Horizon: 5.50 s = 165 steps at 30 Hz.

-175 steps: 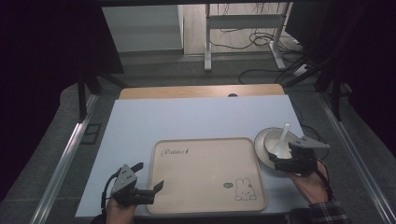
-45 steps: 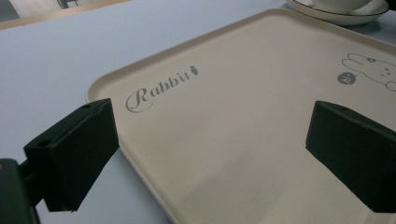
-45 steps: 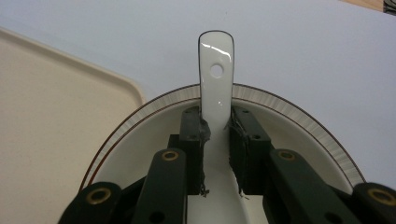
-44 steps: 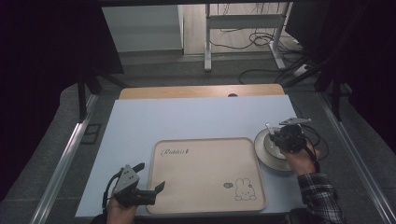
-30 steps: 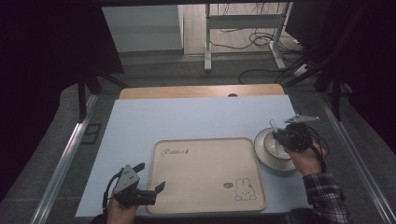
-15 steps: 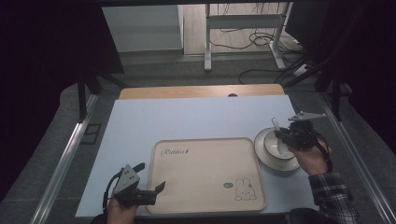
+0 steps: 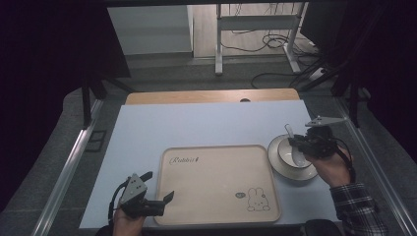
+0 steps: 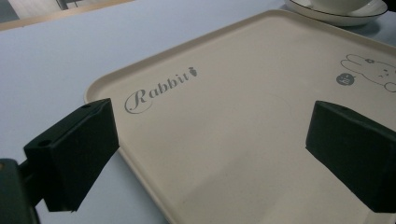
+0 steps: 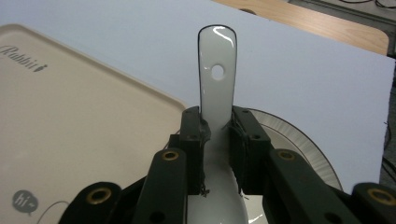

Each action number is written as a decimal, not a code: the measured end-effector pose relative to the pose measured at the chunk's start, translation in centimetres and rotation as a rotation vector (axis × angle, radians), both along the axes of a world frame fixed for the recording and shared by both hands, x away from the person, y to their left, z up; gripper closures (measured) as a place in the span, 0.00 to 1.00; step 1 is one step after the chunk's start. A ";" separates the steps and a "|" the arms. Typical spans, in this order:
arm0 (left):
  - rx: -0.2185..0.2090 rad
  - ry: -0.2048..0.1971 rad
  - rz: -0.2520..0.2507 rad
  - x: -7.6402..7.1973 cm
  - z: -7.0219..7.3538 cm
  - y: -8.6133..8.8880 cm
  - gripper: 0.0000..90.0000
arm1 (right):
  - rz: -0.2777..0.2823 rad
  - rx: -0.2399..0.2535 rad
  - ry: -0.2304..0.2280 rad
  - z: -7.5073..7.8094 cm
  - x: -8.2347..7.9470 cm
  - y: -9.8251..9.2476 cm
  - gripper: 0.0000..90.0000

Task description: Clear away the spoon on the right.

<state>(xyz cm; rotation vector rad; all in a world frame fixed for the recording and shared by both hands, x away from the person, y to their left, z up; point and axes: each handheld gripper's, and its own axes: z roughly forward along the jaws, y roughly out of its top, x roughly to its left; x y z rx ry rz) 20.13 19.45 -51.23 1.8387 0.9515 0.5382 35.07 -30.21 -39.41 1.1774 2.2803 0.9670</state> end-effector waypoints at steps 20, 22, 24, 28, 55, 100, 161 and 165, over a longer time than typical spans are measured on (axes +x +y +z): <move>-0.001 -0.001 0.000 0.0 0.0 0.0 0.03 | 0.117 -0.004 0.042 0.8 -2.2 2.8 0.85; -0.002 -0.001 0.000 0.0 0.0 0.0 0.03 | 0.121 -0.006 0.049 0.7 -2.4 3.1 0.85; -0.001 -0.002 -0.001 0.0 0.0 0.0 0.03 | 0.137 -0.011 0.054 0.5 -2.5 3.5 0.85; -0.001 -0.002 -0.001 0.0 0.0 0.0 0.03 | 0.165 -0.022 0.073 0.0 -2.9 4.5 0.85; -0.003 -0.001 -0.003 -0.1 0.0 0.0 0.03 | 0.257 -0.082 0.180 -4.3 -3.6 8.4 0.85; -0.002 0.000 -0.004 -0.1 0.0 0.0 0.03 | 0.230 -0.074 0.221 -9.2 -2.6 9.2 0.78; 0.004 -0.010 -0.004 -0.1 0.2 0.0 0.03 | 0.226 -0.066 0.127 -11.2 -3.5 8.2 0.99; 0.004 -0.010 -0.004 -0.1 0.2 0.0 0.03 | 0.219 -0.059 0.126 -11.2 -3.5 8.2 0.96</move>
